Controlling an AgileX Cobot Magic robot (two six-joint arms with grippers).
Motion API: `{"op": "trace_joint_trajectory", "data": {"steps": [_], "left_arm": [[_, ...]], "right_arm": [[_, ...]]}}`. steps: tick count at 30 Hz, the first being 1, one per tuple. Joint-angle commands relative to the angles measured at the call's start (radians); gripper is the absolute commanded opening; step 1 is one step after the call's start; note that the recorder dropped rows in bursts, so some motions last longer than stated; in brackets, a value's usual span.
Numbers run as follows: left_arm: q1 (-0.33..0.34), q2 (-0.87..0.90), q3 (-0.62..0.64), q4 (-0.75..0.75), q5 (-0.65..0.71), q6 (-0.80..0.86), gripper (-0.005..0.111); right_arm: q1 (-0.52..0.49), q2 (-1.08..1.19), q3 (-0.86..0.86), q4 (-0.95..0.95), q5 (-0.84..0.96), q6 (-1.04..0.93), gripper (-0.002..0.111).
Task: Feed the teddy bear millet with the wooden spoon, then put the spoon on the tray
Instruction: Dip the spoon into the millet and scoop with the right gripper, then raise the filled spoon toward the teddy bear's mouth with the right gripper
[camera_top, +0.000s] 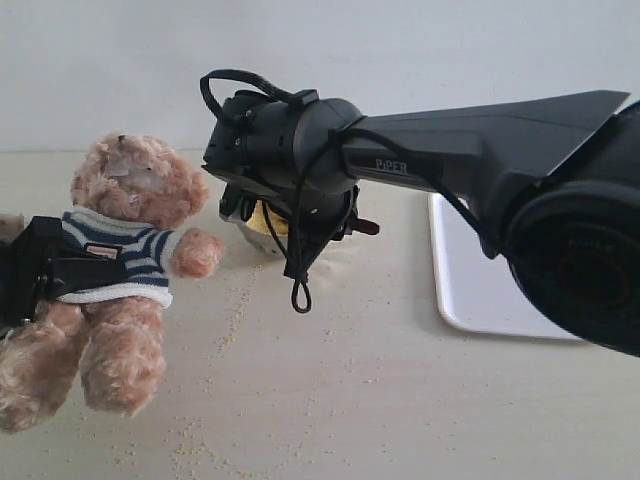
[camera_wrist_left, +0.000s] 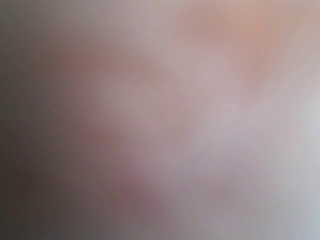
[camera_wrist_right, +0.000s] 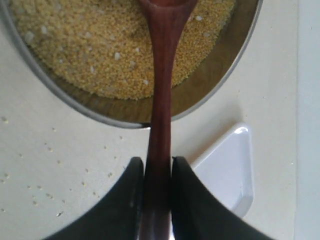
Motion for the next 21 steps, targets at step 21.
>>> {"op": "trace_joint_trajectory", "data": {"steps": [21], "left_arm": [[-0.007,0.001,-0.005,0.013,-0.016,0.017,0.005]], "right_arm": [[-0.001,-0.129,-0.002,0.195,0.032,0.016,0.000]]}}
